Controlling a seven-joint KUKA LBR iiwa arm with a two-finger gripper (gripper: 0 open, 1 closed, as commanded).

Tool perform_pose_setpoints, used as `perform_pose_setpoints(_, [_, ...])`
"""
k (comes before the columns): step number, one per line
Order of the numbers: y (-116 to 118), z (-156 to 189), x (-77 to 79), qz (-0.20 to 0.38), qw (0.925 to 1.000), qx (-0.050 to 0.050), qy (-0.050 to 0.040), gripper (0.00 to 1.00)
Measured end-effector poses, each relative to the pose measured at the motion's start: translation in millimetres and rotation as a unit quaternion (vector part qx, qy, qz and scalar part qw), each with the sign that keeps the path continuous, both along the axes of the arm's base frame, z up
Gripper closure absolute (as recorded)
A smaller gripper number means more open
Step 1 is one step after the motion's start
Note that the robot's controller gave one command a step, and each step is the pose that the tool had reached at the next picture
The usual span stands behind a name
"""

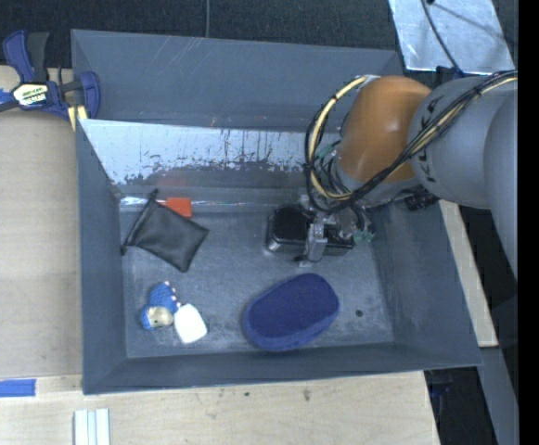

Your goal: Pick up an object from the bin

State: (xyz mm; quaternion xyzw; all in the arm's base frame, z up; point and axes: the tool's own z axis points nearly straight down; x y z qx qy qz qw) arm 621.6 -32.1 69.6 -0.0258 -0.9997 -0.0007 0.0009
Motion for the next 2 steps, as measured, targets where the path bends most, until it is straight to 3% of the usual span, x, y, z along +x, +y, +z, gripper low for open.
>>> perform_pose_setpoints(2, [0.0, 5.5, -1.3, 0.002, 1.0, -0.001, -0.0004, 1.0])
